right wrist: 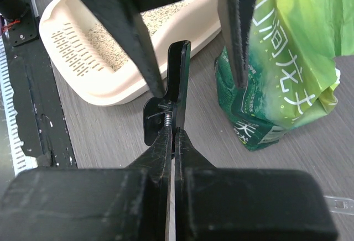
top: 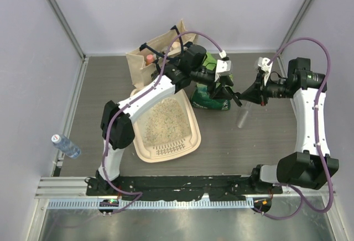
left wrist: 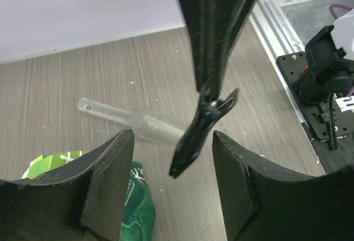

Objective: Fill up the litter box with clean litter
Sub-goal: Pick up the clamp at the center of the board.

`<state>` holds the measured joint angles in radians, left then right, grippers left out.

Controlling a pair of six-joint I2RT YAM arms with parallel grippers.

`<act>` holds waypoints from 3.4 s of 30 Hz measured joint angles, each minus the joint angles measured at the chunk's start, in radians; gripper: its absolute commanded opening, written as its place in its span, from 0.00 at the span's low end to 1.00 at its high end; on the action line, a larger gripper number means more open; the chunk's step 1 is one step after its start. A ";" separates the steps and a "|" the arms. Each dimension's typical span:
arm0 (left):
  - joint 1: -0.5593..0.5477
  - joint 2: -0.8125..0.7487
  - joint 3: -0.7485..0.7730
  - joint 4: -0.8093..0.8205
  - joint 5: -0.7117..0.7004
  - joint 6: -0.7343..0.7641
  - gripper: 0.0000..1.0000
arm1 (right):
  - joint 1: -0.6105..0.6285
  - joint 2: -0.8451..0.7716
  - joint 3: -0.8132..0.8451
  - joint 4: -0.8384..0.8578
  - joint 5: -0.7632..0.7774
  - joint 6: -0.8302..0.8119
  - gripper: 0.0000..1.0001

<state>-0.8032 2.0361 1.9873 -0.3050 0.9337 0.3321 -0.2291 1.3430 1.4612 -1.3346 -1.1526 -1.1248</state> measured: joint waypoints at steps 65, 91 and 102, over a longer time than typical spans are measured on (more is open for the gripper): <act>0.014 0.011 0.105 -0.367 0.048 0.305 0.00 | 0.097 -0.256 -0.263 0.444 0.108 0.333 0.73; 0.011 0.013 0.144 -0.416 0.046 0.305 0.00 | 0.137 -0.201 -0.236 0.455 0.086 0.312 0.50; 0.011 0.029 0.180 -0.435 0.047 0.305 0.00 | 0.150 -0.172 -0.199 0.394 0.085 0.262 0.50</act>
<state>-0.7925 2.0647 2.1677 -0.7395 0.9810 0.6369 -0.0795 1.1713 1.2625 -0.9401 -1.0676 -0.8623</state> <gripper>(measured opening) 0.070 0.485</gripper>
